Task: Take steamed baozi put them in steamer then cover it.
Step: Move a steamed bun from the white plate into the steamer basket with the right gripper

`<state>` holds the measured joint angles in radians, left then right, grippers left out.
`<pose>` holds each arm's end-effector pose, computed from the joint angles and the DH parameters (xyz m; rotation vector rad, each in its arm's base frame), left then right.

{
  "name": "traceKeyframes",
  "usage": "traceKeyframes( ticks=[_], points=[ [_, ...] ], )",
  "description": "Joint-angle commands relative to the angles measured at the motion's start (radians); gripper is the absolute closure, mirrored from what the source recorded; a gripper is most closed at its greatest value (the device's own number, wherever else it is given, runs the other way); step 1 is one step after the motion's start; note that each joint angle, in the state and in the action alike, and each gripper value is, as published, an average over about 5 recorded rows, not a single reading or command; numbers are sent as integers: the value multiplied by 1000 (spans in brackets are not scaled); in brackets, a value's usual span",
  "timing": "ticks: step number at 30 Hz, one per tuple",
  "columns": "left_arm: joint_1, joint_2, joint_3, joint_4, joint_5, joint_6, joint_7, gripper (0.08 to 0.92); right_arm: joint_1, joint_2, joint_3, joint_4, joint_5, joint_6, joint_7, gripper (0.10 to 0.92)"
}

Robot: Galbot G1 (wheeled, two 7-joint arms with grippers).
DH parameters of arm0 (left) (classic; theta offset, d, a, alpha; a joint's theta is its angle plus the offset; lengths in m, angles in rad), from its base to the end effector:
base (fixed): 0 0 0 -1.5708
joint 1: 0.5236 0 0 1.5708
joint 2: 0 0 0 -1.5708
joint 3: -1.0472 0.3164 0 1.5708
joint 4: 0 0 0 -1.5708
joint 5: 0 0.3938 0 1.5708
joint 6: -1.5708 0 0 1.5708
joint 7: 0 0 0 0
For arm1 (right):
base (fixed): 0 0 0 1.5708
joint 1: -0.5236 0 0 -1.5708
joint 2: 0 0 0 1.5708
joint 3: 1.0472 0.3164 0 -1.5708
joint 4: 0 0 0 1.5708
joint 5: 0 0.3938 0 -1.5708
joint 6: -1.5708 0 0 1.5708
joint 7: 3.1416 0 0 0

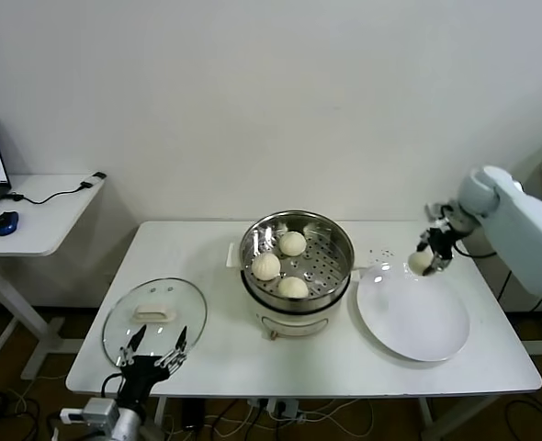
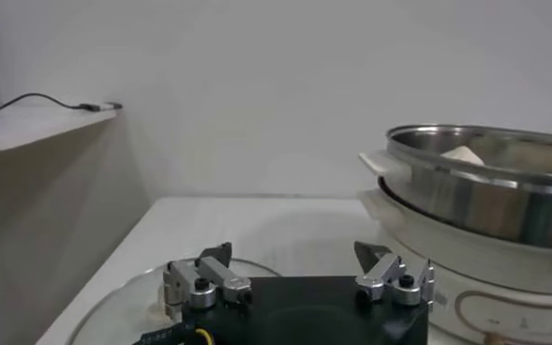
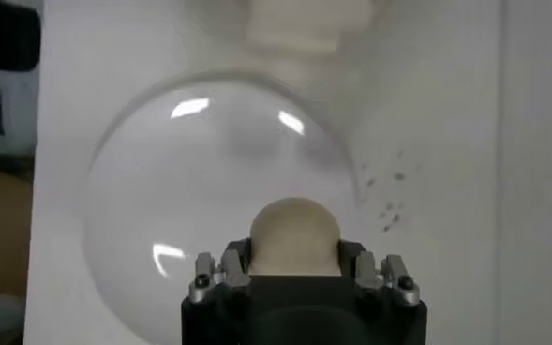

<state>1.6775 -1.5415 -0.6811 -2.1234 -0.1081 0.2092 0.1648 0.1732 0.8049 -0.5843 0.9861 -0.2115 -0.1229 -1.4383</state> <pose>0.2037 0.0558 -0.2824 -0.0653 -2.8644 0.0448 0.6030 -0.1582 -0.0643 1.2433 -1.3989 1.2819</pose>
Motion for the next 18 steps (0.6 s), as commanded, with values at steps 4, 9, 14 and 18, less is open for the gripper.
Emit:
traceKeyframes(
  ticks=[4,9,14,18],
  points=[
    [-12,0,0,-35,2,12,2,177,506,172,-521,115,429,-174,-43,414],
    [-14,-5,0,-37,-6,14,3,177,416,272,-491,64,375,-180,-37,414],
    [-19,-13,-5,-47,-23,24,5,177,322,332,-478,32,305,-171,-33,414],
    [-19,-12,-8,-50,-31,26,7,177,255,362,-464,5,237,-160,-20,414]
  ],
)
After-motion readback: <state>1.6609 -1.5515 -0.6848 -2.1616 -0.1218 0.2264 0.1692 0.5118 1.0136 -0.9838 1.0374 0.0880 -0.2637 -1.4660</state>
